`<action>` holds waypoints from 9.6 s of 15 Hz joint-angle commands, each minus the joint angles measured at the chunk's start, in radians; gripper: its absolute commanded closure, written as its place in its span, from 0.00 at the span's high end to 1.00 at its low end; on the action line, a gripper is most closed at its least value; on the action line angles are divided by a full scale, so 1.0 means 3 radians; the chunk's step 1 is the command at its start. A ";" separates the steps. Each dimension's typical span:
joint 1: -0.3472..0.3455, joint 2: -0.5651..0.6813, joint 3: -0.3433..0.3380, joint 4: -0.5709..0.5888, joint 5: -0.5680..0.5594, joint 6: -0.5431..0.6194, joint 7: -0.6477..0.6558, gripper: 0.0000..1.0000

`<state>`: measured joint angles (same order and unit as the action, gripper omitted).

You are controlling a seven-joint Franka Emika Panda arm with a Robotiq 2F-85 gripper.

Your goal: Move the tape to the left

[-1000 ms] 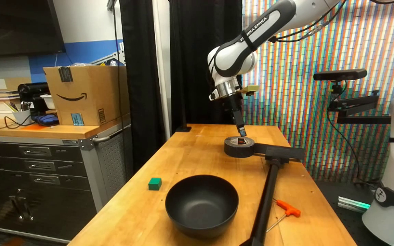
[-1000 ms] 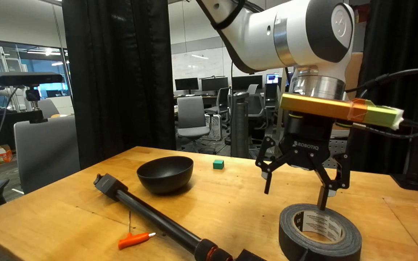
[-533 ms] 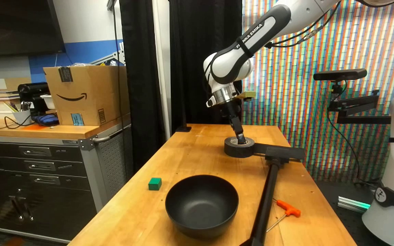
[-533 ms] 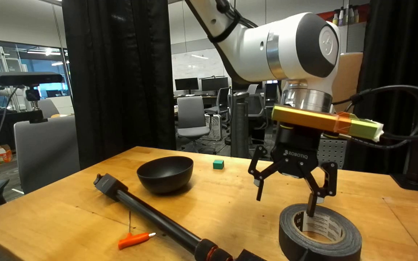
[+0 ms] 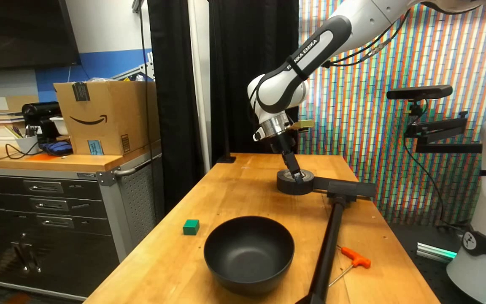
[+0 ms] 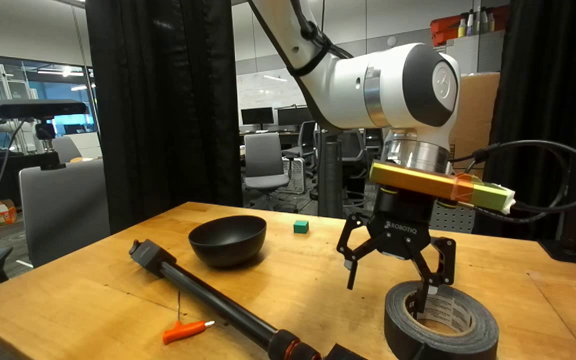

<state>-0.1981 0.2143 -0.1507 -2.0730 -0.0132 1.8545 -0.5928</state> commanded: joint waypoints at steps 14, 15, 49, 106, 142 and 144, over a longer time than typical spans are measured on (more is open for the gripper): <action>-0.0082 0.0161 0.0030 0.0132 0.0015 -0.0013 -0.0071 1.00; -0.0088 0.0170 0.0029 0.0132 0.0014 -0.0013 -0.0072 1.00; 0.0224 0.0173 0.0347 0.0347 -0.0469 -0.0080 -0.0138 0.08; 0.0335 0.0165 0.0479 0.0436 -0.0951 0.0267 -0.1132 0.08; 0.0331 0.0184 0.0455 0.0433 -0.0401 0.0178 -0.1586 0.59; 0.0331 0.0184 0.0455 0.0433 -0.0401 0.0178 -0.1586 0.59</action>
<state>-0.0962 0.2692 -0.0172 -1.9446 -0.1328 1.9096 -1.0691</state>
